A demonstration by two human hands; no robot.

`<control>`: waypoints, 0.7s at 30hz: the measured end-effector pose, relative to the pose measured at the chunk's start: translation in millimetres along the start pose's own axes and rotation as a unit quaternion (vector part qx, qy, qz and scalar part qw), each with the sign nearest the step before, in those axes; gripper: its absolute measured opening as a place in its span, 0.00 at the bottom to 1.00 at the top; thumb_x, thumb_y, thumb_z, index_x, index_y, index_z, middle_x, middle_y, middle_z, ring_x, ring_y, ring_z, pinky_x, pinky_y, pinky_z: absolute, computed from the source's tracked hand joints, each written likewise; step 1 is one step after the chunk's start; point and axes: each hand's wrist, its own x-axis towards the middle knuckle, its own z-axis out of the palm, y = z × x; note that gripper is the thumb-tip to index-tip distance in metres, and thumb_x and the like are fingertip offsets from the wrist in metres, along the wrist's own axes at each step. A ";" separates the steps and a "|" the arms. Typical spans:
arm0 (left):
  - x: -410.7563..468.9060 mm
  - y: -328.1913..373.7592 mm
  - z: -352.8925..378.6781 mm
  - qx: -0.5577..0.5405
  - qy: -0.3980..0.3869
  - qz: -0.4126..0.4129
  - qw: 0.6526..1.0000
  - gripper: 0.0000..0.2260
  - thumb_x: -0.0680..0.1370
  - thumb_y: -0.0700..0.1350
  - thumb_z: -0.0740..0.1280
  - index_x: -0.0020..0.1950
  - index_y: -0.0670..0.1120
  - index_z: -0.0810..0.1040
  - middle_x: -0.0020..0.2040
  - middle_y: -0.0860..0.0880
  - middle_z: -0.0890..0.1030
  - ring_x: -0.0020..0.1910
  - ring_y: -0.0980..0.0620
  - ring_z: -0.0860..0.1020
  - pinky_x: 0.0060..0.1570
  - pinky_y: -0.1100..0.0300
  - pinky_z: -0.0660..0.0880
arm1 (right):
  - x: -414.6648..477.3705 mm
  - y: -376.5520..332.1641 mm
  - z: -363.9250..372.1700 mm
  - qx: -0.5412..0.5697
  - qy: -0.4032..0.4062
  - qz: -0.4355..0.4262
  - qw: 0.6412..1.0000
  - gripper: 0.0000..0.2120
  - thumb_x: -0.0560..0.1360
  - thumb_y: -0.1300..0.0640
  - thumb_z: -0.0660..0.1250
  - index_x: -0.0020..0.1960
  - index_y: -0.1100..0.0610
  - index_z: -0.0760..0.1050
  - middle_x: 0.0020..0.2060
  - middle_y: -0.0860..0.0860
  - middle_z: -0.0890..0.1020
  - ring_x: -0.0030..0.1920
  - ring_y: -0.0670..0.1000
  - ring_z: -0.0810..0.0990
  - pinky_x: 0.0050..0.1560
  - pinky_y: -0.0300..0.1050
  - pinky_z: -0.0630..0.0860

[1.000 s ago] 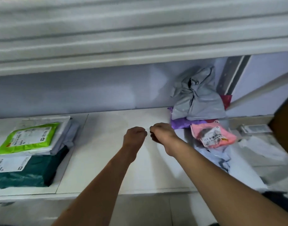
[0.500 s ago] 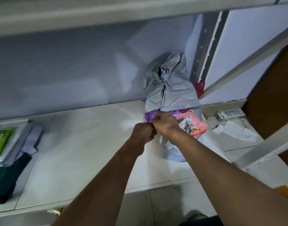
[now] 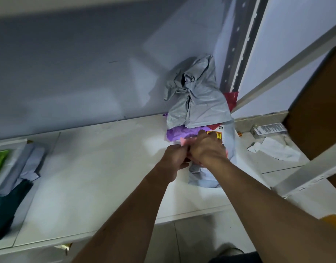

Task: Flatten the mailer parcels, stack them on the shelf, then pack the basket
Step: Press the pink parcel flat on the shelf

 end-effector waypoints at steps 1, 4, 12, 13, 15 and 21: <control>-2.1 1.0 -3.0 -0.022 0.005 0.001 1.000 0.07 0.78 0.46 0.67 0.47 0.43 0.79 0.35 0.46 0.79 0.36 0.49 0.78 0.44 0.57 0.78 | -3.5 -6.7 0.6 0.034 -0.010 -0.015 0.999 0.20 0.78 0.50 0.60 0.68 0.56 0.67 0.66 0.59 0.68 0.68 0.61 0.67 0.66 0.53 0.68; -10.7 4.7 -26.2 -0.061 0.041 0.027 0.997 0.06 0.78 0.42 0.67 0.48 0.40 0.80 0.31 0.46 0.79 0.32 0.48 0.78 0.43 0.52 0.80 | -9.9 -29.1 7.8 0.161 -0.028 -0.039 0.986 0.14 0.80 0.53 0.58 0.63 0.58 0.71 0.56 0.58 0.75 0.51 0.56 0.78 0.43 0.35 0.76; -54.8 11.1 -151.0 -0.141 0.129 0.113 0.975 0.14 0.69 0.33 0.63 0.53 0.34 0.80 0.44 0.36 0.82 0.42 0.41 0.80 0.43 0.51 0.77 | -39.8 -87.7 57.7 0.370 -0.135 -0.035 0.918 0.37 0.74 0.33 0.62 0.76 0.50 0.58 0.70 0.55 0.71 0.66 0.59 0.73 0.62 0.52 0.74; -59.9 11.0 -165.1 -0.156 0.138 0.119 0.971 0.14 0.69 0.32 0.63 0.53 0.34 0.79 0.43 0.37 0.82 0.40 0.42 0.81 0.41 0.53 0.76 | -44.7 -92.4 63.7 0.428 -0.188 -0.020 0.884 0.37 0.73 0.32 0.62 0.75 0.50 0.60 0.67 0.53 0.74 0.62 0.57 0.76 0.56 0.51 0.77; -70.3 8.8 -198.0 -0.177 0.158 0.137 0.962 0.11 0.74 0.30 0.61 0.54 0.34 0.78 0.37 0.42 0.82 0.33 0.48 0.81 0.34 0.58 0.77 | -55.3 -107.5 79.0 0.493 -0.287 -0.016 0.821 0.32 0.72 0.32 0.65 0.68 0.51 0.69 0.59 0.53 0.80 0.55 0.56 0.82 0.47 0.50 0.82; -84.2 -6.2 -260.1 -0.182 0.145 0.126 0.964 0.09 0.75 0.31 0.64 0.52 0.36 0.80 0.47 0.38 0.83 0.42 0.44 0.82 0.41 0.53 0.80 | -72.2 -146.1 103.2 0.551 -0.296 -0.057 0.778 0.09 0.77 0.57 0.69 0.56 0.58 0.77 0.46 0.55 0.85 0.44 0.54 0.84 0.43 0.46 0.80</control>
